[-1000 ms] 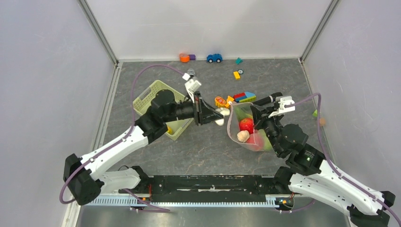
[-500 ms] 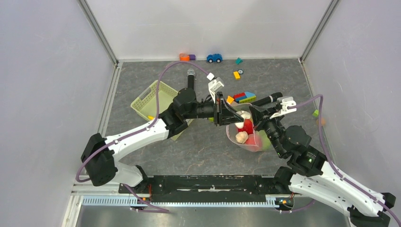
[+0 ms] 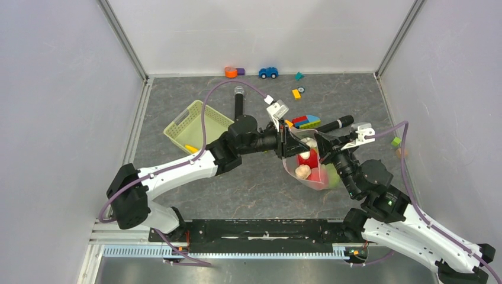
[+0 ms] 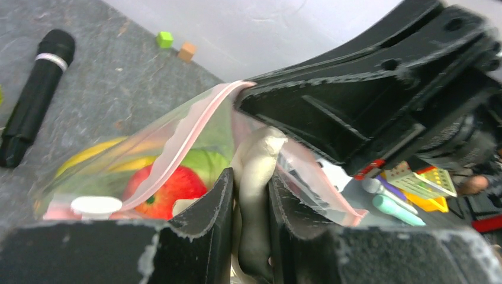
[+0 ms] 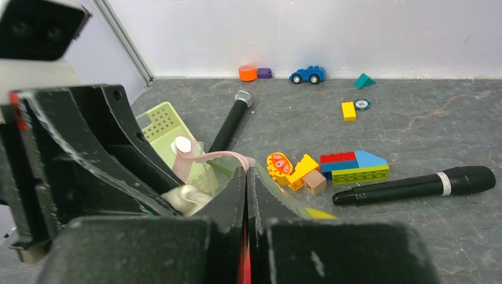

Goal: Place the food in the zip-top bag and seal the zipper
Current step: Place the fake vegetable in the zipper food storage bag.

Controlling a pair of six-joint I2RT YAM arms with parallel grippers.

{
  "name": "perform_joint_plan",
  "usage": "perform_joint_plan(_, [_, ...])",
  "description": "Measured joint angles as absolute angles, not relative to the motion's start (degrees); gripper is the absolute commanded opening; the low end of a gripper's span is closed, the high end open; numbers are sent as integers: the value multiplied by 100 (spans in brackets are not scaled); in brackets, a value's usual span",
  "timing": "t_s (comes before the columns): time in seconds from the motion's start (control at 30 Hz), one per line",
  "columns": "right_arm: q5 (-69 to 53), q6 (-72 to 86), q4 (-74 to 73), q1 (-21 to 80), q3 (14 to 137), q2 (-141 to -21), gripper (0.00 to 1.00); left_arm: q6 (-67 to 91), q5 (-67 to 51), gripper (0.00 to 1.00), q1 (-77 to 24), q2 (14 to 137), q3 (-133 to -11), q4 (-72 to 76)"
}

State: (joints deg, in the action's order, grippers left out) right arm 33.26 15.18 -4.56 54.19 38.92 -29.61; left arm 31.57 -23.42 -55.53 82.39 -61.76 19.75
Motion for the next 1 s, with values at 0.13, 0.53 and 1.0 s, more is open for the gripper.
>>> perform_joint_plan(0.13, [3321,1559,-353,5422,3835,-2906,0,3033,-1636,24,-5760,8272,-6180,1603])
perform_joint_plan(0.53, [3277,1625,-346,5422,3830,-2941,0,2886,-506,100,-6132,8742,-6499,1227])
perform_joint_plan(1.0, [3321,1623,-305,5422,3824,-2930,0,2794,-652,100,-6208,8123,-6504,768])
